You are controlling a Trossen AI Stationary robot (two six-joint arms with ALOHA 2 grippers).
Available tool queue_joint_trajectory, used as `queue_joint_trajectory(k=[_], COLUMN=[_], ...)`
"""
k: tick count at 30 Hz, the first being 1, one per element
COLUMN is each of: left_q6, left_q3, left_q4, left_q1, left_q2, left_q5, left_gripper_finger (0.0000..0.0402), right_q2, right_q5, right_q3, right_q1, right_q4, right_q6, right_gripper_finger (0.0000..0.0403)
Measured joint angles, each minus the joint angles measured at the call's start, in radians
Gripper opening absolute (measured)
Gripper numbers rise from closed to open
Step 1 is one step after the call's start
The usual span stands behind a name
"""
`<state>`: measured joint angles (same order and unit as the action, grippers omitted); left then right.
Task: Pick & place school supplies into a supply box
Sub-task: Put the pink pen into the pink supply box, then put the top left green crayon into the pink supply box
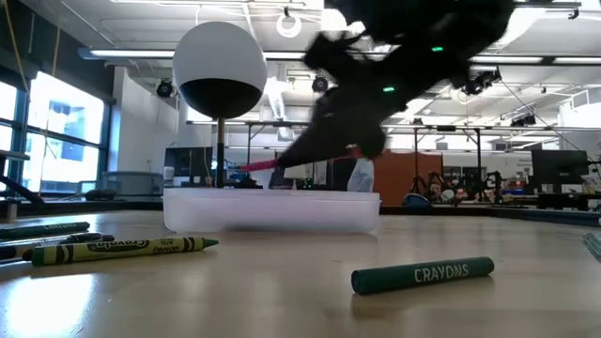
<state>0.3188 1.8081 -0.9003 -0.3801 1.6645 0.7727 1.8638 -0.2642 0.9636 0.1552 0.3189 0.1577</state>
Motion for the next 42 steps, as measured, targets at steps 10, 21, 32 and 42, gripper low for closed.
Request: queue_joint_trajectory(k=[10,21,32,42], left_q6=[0.071,0.831,1.357,1.313], left_q3=[-0.001,-0.003,-0.004,-0.103], left_q4=[-0.101,-0.569,-0.644,-0.671], left_q1=[-0.016,-0.210,-0.415,-0.515], left_q2=[-0.003,0.043,0.268,0.157], left_q5=[-0.066,0.021,0.054,0.109], left_gripper_finger=[0.0046,0.0046,0.0046,0.0046], right_q2=[0.216,0.171,0.003,-0.106], right_q5=[0.070,-0.030,-0.021,-0.068], right_q3=[0.143,0.139,0.140,0.141], right_q1=[-0.040,-0.026,-0.001,0.042], right_q4=[-0.018,-0.007,-0.118,-0.364], right_q6=[-0.003,0.016,0.026,0.025], right_gripper_finger=[0.0056,0.0084,0.0087,0.0087])
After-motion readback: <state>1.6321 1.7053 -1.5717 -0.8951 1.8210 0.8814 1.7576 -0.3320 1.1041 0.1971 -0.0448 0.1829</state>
